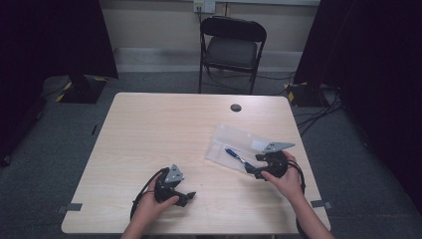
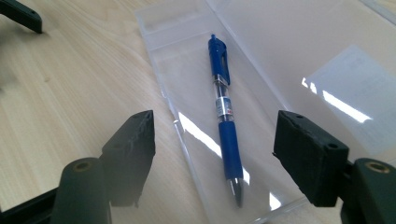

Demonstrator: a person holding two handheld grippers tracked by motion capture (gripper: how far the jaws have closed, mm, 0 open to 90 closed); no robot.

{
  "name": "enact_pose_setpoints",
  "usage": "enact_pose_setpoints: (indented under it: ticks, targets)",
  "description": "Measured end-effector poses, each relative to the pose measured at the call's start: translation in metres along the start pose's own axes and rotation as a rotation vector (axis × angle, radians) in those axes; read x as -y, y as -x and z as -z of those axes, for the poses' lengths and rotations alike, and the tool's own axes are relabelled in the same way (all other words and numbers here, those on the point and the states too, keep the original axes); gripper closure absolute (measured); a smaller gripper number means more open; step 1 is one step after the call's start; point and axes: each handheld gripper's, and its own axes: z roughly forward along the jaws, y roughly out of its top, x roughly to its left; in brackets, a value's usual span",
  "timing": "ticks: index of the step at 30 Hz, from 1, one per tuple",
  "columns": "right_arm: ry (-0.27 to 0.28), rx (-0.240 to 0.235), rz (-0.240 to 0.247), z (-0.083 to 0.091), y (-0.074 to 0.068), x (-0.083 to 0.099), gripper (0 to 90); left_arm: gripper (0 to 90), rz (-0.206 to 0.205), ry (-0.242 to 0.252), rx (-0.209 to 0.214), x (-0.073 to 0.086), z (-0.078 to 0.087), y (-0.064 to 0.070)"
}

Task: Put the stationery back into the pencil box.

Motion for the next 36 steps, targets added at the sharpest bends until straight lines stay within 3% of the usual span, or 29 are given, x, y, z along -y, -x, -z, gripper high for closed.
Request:
enact_pose_setpoints:
  ticks: [20, 36]
  targets:
    - [0.011, -0.039, 0.004, 0.021, -0.006, 0.017, 25.5, 14.7, 0.000, 0.000, 0.000, 0.000, 0.000, 0.000]
    - [0.005, -0.034, -0.001, 0.041, -0.007, 0.041, 24.4, 14.7, 0.000, 0.000, 0.000, 0.000, 0.000, 0.000]
